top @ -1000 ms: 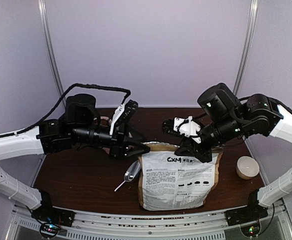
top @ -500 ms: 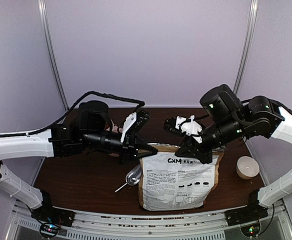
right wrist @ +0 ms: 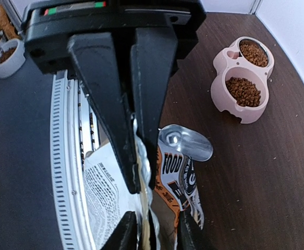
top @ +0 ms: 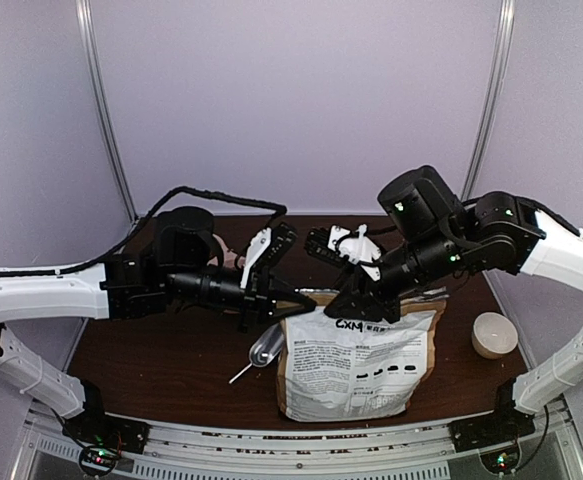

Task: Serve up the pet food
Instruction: Press the seal on the pet food bag.

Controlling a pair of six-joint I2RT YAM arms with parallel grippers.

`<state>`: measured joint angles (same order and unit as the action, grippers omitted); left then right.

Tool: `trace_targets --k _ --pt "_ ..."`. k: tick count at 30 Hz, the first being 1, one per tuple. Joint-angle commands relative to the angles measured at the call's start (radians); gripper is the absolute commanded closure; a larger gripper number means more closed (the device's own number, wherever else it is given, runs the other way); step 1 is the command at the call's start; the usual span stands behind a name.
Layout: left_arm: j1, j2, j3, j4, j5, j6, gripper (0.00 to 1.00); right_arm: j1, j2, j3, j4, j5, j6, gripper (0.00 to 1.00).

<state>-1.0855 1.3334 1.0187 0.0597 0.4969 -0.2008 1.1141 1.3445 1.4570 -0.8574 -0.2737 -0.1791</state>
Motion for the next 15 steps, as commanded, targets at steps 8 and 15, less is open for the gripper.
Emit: trace_targets --k 8,15 --pt "-0.005 -0.046 -0.022 0.086 -0.022 0.002 1.0 -0.005 -0.008 0.023 0.016 0.026 -0.017 1.0" --pt "-0.009 0.002 0.021 0.067 -0.012 0.01 0.75 -0.005 -0.025 0.006 0.04 -0.003 -0.001 1.0"
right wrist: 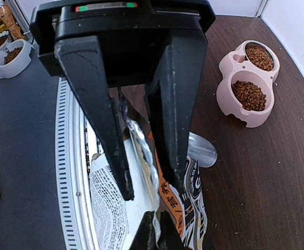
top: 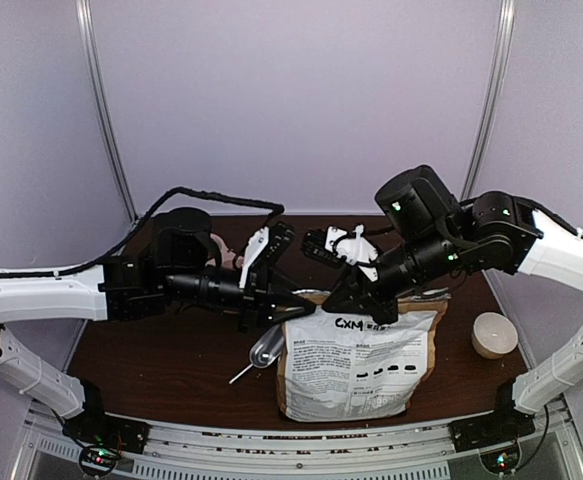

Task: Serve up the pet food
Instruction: Press the seal on the pet food bag.

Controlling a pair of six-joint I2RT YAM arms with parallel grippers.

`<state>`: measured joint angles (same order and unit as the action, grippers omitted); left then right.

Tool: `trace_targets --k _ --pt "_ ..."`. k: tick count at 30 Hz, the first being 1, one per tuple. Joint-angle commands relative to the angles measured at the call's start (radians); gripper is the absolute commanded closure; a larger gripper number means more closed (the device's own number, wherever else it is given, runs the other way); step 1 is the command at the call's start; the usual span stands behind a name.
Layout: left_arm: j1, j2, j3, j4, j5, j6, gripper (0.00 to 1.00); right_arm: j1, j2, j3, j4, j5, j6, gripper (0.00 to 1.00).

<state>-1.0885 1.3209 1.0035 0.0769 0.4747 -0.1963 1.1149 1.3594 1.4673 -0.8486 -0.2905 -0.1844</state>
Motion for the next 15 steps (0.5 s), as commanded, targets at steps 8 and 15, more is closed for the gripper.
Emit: trace_targets --k 8,15 --pt "-0.015 0.07 0.079 0.04 0.017 0.012 0.87 -0.005 -0.048 -0.011 0.042 0.012 0.013 1.0" --pt "-0.013 0.035 0.034 0.054 -0.012 0.019 1.0 -0.007 -0.071 -0.037 0.027 0.064 0.009 1.0"
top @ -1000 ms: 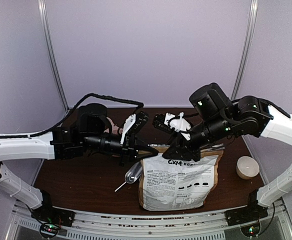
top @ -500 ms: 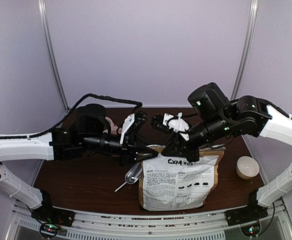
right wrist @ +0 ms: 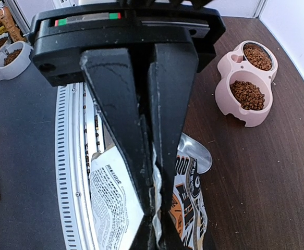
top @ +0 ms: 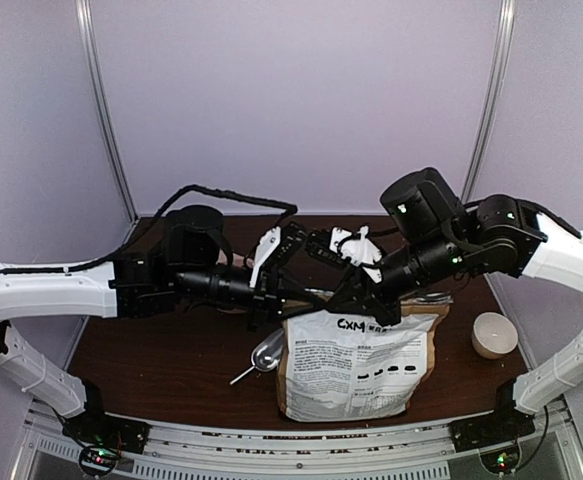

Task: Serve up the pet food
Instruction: Press the seal on the pet food bag.

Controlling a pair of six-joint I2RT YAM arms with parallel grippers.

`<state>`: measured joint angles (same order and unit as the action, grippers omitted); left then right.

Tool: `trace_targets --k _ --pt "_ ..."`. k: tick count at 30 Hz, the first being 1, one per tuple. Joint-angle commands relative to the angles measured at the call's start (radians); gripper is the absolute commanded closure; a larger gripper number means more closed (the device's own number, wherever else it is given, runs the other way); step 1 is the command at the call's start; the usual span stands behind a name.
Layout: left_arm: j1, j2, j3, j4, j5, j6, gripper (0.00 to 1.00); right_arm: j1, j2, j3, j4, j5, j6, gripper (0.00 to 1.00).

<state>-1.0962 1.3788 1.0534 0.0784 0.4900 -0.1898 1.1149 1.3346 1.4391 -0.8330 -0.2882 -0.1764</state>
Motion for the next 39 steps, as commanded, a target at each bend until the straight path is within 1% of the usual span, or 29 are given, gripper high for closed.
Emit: trace_targets --k 1,3,5,7,11,13,15,16,18,23,24,25,26,28,29,30,31,32,33,38,39 --pt "-0.005 -0.041 -0.028 0.054 -0.04 0.014 1.0 -0.008 -0.047 -0.011 -0.003 0.076 -0.002 1.0" --pt "-0.004 -0.064 -0.04 0.043 -0.06 0.019 1.0 -0.012 -0.052 -0.014 -0.035 0.106 -0.01 0.98" --pt "-0.004 -0.085 -0.045 0.021 -0.073 0.029 1.0 -0.021 -0.061 -0.023 -0.064 0.132 -0.017 0.9" --pt "-0.004 -0.102 -0.046 0.006 -0.079 0.039 1.0 -0.031 -0.073 -0.033 -0.093 0.149 -0.025 0.84" --pt "-0.004 -0.119 -0.038 -0.013 -0.082 0.049 1.0 -0.044 -0.081 -0.051 -0.155 0.178 -0.033 0.79" --pt "-0.004 -0.119 -0.031 -0.023 -0.088 0.056 1.0 -0.048 -0.084 -0.057 -0.178 0.195 -0.032 0.8" --pt "-0.004 -0.121 -0.028 -0.026 -0.095 0.06 1.0 -0.051 -0.092 -0.062 -0.197 0.212 -0.031 0.85" --pt "-0.004 -0.122 -0.028 -0.028 -0.098 0.062 1.0 -0.052 -0.097 -0.064 -0.205 0.221 -0.032 0.89" --pt "-0.004 -0.129 -0.028 -0.03 -0.107 0.065 1.0 -0.053 -0.112 -0.068 -0.217 0.256 -0.033 1.0" --pt "-0.002 -0.149 -0.044 -0.036 -0.126 0.067 1.0 -0.057 -0.153 -0.086 -0.25 0.382 -0.035 1.0" --pt "-0.002 -0.152 -0.046 -0.038 -0.128 0.067 1.0 -0.059 -0.161 -0.091 -0.255 0.394 -0.033 0.98" --pt "-0.003 -0.155 -0.049 -0.039 -0.129 0.067 1.0 -0.061 -0.169 -0.096 -0.259 0.403 -0.032 0.91" --pt "-0.002 -0.158 -0.051 -0.04 -0.13 0.067 1.0 -0.062 -0.179 -0.103 -0.261 0.411 -0.031 0.85" --pt "-0.002 -0.162 -0.053 -0.041 -0.131 0.066 1.0 -0.066 -0.198 -0.118 -0.263 0.421 -0.028 0.81" --pt "-0.003 -0.164 -0.053 -0.043 -0.132 0.066 1.0 -0.067 -0.206 -0.126 -0.264 0.426 -0.025 0.81" --pt "-0.001 -0.165 -0.053 -0.043 -0.132 0.066 1.0 -0.071 -0.213 -0.136 -0.266 0.433 -0.025 0.84" --pt "-0.002 -0.167 -0.052 -0.043 -0.133 0.066 1.0 -0.072 -0.219 -0.143 -0.267 0.439 -0.022 0.88" --pt "-0.001 -0.167 -0.053 -0.043 -0.133 0.067 1.0 -0.074 -0.224 -0.147 -0.268 0.447 -0.02 0.96" --pt "-0.002 -0.168 -0.053 -0.043 -0.134 0.066 1.0 -0.075 -0.23 -0.151 -0.268 0.455 -0.019 1.0" --pt "-0.001 -0.177 -0.053 -0.048 -0.141 0.069 1.0 -0.076 -0.267 -0.162 -0.271 0.511 -0.016 1.0" --pt "-0.001 -0.179 -0.056 -0.048 -0.143 0.068 1.0 -0.076 -0.272 -0.165 -0.275 0.528 -0.016 0.96"
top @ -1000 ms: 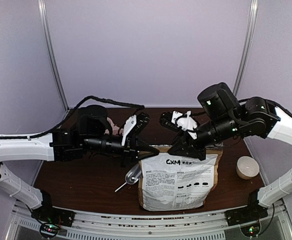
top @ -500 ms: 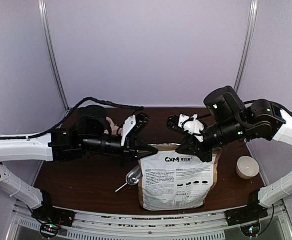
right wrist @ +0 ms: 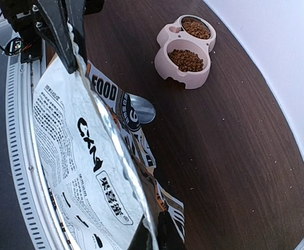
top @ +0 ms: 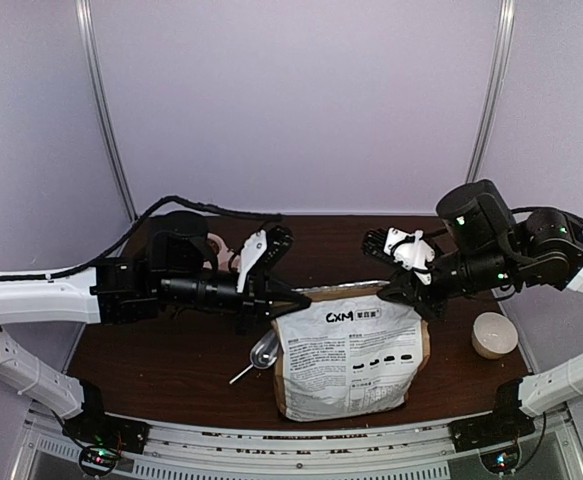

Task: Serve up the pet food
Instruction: Press the seal on the pet food bag.

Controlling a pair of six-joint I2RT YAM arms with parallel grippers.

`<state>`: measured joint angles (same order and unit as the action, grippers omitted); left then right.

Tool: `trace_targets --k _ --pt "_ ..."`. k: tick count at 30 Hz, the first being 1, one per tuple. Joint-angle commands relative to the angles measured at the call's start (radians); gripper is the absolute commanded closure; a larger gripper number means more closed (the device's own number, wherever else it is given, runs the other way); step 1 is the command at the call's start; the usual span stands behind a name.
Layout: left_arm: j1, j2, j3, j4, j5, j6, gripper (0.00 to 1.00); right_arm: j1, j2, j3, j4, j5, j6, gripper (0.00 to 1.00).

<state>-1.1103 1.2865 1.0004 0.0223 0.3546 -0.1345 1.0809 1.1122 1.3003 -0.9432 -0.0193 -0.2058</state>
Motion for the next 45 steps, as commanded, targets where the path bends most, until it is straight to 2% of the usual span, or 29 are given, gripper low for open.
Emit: trace_targets --k 1,4,6,9,14,16,18,19,20,21,25,27,28,29,33,36,39,45 --pt "0.013 -0.088 -0.003 0.007 -0.008 0.012 1.0 -0.042 -0.053 -0.03 -0.168 0.275 0.013 0.92" --pt "0.013 -0.091 -0.006 0.006 -0.009 0.009 1.0 -0.042 -0.062 -0.05 -0.177 0.306 0.017 0.85" --pt "0.013 -0.093 -0.008 0.007 -0.011 0.008 1.0 -0.044 -0.07 -0.065 -0.179 0.319 0.024 0.84" --pt "0.013 -0.1 -0.013 0.007 -0.015 0.006 1.0 -0.043 -0.085 -0.08 -0.174 0.329 0.037 1.0" --pt "0.013 -0.114 -0.022 0.0 -0.039 0.008 1.0 -0.043 -0.123 -0.094 -0.147 0.315 0.049 1.0" --pt "0.013 -0.116 -0.024 -0.007 -0.047 0.008 1.0 -0.045 -0.143 -0.101 -0.128 0.298 0.052 0.88" --pt "0.013 -0.117 -0.026 -0.01 -0.053 0.009 1.0 -0.049 -0.16 -0.112 -0.102 0.272 0.053 0.85" --pt "0.013 -0.117 -0.027 -0.011 -0.056 0.008 1.0 -0.051 -0.166 -0.119 -0.091 0.26 0.052 0.87" --pt "0.013 -0.117 -0.028 -0.012 -0.06 0.007 1.0 -0.052 -0.168 -0.123 -0.078 0.25 0.051 0.96" --pt "0.013 -0.118 -0.028 -0.013 -0.066 0.006 1.0 -0.052 -0.167 -0.127 -0.074 0.247 0.052 1.0" --pt "0.013 -0.121 -0.028 -0.015 -0.092 0.0 1.0 -0.054 -0.167 -0.135 -0.057 0.235 0.054 1.0" --pt "0.013 -0.126 -0.028 -0.016 -0.104 -0.004 0.97 -0.058 -0.181 -0.142 -0.035 0.223 0.055 1.0" --pt "0.013 -0.129 -0.027 -0.018 -0.111 -0.006 0.92 -0.06 -0.194 -0.146 -0.022 0.212 0.057 0.93" --pt "0.013 -0.132 -0.026 -0.022 -0.119 -0.009 0.85 -0.064 -0.208 -0.148 -0.007 0.196 0.058 0.8" --pt "0.013 -0.146 -0.003 -0.055 -0.155 -0.021 0.44 -0.074 -0.286 -0.164 0.088 0.109 0.068 0.37" --pt "0.013 -0.154 0.044 -0.109 -0.202 -0.033 0.28 -0.09 -0.337 -0.18 0.171 0.064 0.102 0.16" --pt "0.013 -0.137 0.131 -0.212 -0.278 -0.052 0.2 -0.136 -0.382 -0.202 0.239 -0.02 0.13 0.06" --pt "-0.008 -0.042 0.344 -0.329 -0.282 -0.05 0.17 -0.319 -0.446 -0.287 0.362 -0.311 0.159 0.03"
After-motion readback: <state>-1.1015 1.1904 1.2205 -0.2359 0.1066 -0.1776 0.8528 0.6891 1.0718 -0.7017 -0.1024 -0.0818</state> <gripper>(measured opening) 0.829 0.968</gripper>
